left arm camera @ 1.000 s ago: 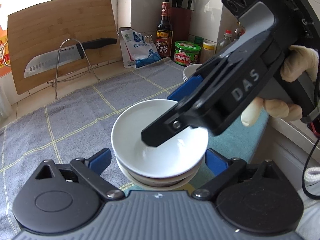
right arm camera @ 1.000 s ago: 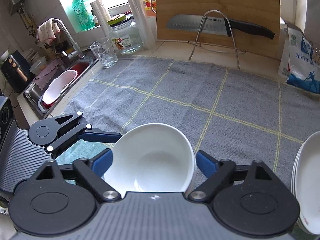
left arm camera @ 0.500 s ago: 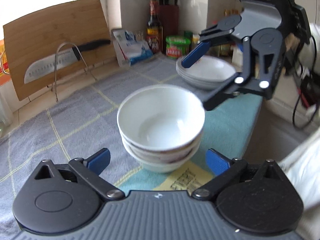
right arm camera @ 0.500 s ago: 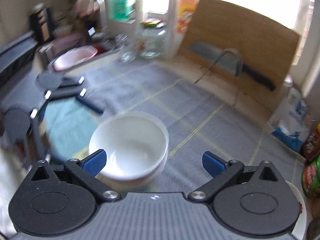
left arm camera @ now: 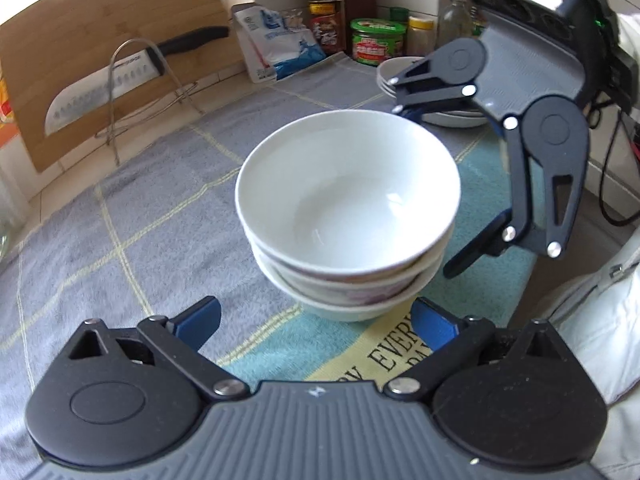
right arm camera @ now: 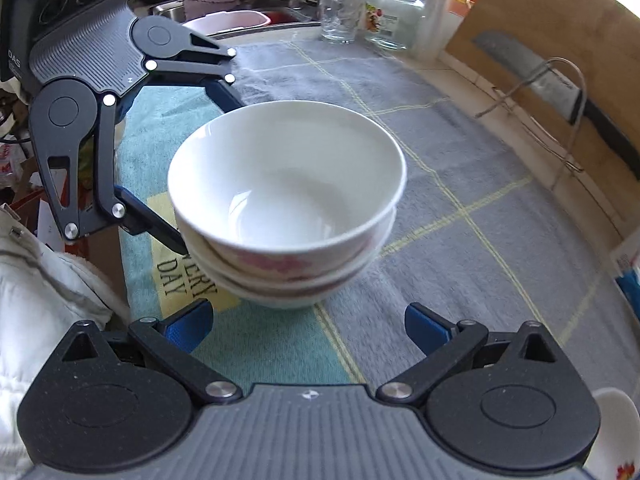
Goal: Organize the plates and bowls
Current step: 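Grip the stacked white bowls from opposite sides with both tools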
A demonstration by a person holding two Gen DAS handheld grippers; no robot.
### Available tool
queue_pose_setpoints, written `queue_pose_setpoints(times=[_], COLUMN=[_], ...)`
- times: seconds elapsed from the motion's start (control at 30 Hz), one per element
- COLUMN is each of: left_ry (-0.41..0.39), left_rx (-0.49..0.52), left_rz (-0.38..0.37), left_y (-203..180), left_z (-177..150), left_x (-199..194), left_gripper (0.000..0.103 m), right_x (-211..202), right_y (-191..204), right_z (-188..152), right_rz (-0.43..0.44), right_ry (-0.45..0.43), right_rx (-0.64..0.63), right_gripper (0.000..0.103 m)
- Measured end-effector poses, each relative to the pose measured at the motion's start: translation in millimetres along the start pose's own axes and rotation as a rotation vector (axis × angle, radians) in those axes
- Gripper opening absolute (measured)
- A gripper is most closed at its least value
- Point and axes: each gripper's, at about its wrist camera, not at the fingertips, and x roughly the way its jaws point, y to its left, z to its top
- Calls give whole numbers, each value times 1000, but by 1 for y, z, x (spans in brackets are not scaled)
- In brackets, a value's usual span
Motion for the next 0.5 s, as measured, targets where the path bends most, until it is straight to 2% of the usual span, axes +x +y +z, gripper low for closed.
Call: queue_pose_setpoints(times=[0.17,0.5], left_ry=[0,-51], left_rx=[84,243], left_rz=[-77,-256], left_y=[2,19], left_z=[2,5], left_x=[5,18], left_gripper=[100,96], right_x=[4,9], right_y=[-2,4], right_z=[7,19], right_rz=[18,-26], right_ry=[-4,58], right_rx=[13,45], right_gripper=[103,103])
